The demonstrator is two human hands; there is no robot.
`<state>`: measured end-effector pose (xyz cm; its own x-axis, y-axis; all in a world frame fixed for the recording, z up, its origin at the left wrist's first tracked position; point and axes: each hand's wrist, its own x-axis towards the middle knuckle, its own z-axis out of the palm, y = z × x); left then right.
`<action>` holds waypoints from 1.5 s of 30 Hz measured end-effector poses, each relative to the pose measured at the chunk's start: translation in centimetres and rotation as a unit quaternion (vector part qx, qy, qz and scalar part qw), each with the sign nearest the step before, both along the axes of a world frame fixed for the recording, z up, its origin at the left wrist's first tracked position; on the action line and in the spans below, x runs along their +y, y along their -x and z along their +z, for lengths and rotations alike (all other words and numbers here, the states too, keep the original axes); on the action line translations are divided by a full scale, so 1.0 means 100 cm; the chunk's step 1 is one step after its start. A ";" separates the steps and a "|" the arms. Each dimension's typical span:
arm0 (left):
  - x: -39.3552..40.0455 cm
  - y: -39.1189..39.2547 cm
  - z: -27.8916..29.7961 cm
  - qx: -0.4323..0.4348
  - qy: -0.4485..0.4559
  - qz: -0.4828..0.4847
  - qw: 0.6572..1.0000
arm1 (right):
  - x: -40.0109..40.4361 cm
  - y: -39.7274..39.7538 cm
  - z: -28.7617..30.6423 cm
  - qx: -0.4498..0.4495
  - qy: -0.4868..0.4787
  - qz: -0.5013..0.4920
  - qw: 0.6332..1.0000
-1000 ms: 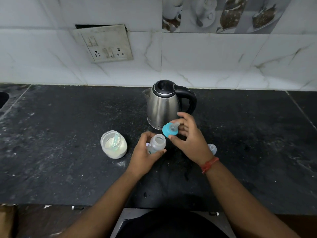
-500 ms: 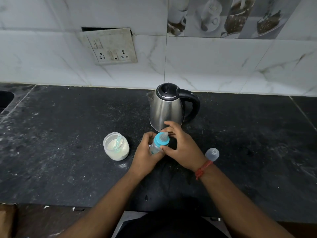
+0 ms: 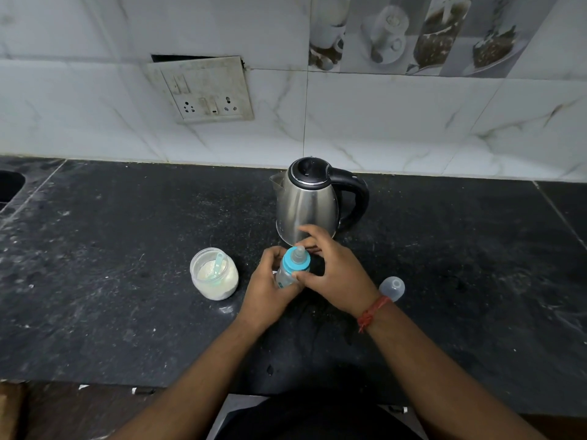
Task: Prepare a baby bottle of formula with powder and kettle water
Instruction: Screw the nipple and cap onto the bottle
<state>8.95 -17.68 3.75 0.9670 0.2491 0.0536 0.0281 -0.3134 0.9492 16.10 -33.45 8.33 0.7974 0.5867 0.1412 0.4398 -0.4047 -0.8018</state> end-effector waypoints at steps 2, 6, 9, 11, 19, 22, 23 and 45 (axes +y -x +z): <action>-0.002 0.000 0.000 -0.002 0.000 -0.002 1.000 | 0.004 0.004 0.000 -0.030 0.016 -0.036 0.999; -0.006 -0.003 0.005 -0.003 0.012 -0.002 1.000 | 0.008 0.010 0.006 -0.077 0.055 -0.075 0.993; -0.004 -0.004 0.007 -0.002 0.019 -0.004 1.000 | -0.002 0.005 0.012 -0.023 0.013 -0.038 0.999; -0.003 -0.005 0.006 -0.003 0.018 -0.005 1.000 | -0.010 0.001 0.012 0.043 -0.031 0.017 0.998; -0.011 -0.002 0.010 0.009 0.015 -0.019 1.000 | -0.003 0.005 0.009 -0.026 0.023 -0.052 0.998; -0.011 -0.002 0.011 0.007 0.018 -0.016 1.000 | -0.006 0.004 0.010 -0.014 0.010 -0.053 0.998; -0.011 -0.003 0.011 0.006 0.020 -0.017 1.000 | -0.010 0.004 0.010 0.002 -0.016 -0.039 0.999; -0.014 -0.002 0.008 0.030 0.007 -0.015 0.999 | -0.017 -0.001 0.002 0.025 -0.015 -0.058 0.998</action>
